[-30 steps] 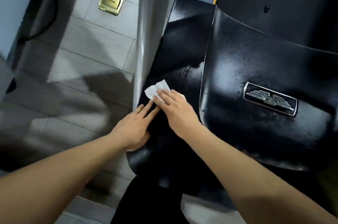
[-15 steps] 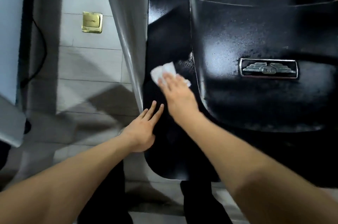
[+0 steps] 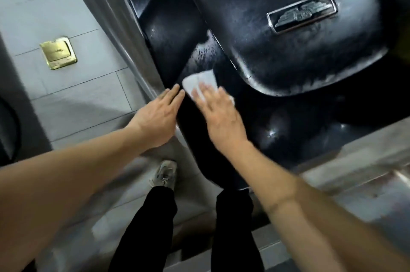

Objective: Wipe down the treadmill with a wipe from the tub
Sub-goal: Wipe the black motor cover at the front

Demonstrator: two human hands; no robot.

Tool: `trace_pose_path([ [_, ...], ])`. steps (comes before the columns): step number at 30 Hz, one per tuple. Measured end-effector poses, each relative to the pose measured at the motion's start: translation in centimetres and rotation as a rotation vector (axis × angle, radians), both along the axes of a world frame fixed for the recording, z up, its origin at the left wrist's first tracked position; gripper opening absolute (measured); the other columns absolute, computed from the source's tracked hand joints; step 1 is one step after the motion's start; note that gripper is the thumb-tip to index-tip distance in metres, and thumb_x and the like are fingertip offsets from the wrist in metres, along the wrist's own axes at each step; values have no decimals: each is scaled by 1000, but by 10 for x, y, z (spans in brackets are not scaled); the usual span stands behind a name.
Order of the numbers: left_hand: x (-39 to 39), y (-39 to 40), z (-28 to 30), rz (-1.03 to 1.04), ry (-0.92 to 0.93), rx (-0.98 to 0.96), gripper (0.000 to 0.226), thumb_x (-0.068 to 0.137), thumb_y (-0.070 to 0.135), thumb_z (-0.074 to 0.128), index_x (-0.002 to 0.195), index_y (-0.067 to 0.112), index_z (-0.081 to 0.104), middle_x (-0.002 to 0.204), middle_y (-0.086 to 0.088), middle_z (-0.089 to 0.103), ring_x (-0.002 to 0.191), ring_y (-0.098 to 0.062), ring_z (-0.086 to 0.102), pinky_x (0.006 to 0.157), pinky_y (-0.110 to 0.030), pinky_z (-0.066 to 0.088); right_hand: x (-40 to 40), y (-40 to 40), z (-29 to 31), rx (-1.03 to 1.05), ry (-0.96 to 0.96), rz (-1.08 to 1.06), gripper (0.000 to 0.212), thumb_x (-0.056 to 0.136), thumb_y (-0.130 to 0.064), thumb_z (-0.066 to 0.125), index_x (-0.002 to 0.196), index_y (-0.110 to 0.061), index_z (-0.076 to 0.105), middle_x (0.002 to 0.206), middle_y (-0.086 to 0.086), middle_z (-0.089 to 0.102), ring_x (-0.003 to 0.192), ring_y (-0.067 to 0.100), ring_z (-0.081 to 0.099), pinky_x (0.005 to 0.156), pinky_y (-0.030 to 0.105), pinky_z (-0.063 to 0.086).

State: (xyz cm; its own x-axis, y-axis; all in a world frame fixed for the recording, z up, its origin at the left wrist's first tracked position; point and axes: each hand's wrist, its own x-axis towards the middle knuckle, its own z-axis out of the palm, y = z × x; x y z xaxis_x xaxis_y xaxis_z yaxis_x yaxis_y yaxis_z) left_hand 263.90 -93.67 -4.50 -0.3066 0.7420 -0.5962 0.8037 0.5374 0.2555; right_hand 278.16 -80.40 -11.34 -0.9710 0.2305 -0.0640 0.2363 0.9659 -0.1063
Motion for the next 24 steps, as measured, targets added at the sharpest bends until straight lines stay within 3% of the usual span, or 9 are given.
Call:
trace_pose_path([
  [2,0,0,-5,-33,-30,48,77,99,2,40,160,6,-7,169,-12,-10,157,-22,-7,100,-10,-31,48,-36,-3,-31,-77,127,60,91,-10,34,150,-9,46,158,12,40,149,30,29,123,43,20],
  [4,2,2,-13,-55,-54,77,84,97,1,43,161,13,-9,169,-11,-14,157,-23,-7,113,-16,-22,82,-47,-4,-100,-170,205,61,95,-12,34,156,-10,32,164,10,29,154,26,21,124,44,22],
  [6,8,4,-19,-85,-72,104,88,95,0,45,162,19,-11,166,-9,-22,157,-24,-8,123,-28,-8,89,-34,-7,-132,-153,238,62,93,-9,37,155,-10,36,163,9,32,152,25,26,123,44,23],
  [9,17,3,-31,-108,-88,83,93,95,-1,44,159,23,-18,155,1,-39,153,-21,-21,122,-29,-11,60,8,-8,-114,-73,79,62,93,-5,43,154,-15,39,161,9,35,144,36,39,118,50,31],
  [13,13,1,-35,-2,-140,9,100,92,-4,41,158,43,-18,165,5,-31,157,-18,-13,127,-42,13,10,44,0,-66,115,-169,59,98,-4,40,156,-15,35,164,7,31,151,25,29,126,43,18],
  [16,7,4,-33,-10,-137,11,98,91,-4,41,159,42,-14,167,2,-27,157,-20,-9,128,-40,6,22,20,-5,-114,208,-225,59,97,-3,43,155,-12,38,163,10,31,152,25,26,126,44,16],
  [21,18,3,-34,20,-115,-17,102,90,-6,41,158,43,-17,166,2,-29,157,-22,-12,127,-39,4,131,-71,-33,-233,115,54,66,91,5,57,153,-11,42,163,9,31,152,24,26,125,43,20],
  [24,23,2,-37,31,-98,-14,103,91,-5,42,156,45,-20,166,3,-30,157,-23,-13,127,-41,6,189,-93,-38,-228,-27,161,63,94,-1,44,156,-13,35,168,5,19,156,20,13,126,42,16],
])
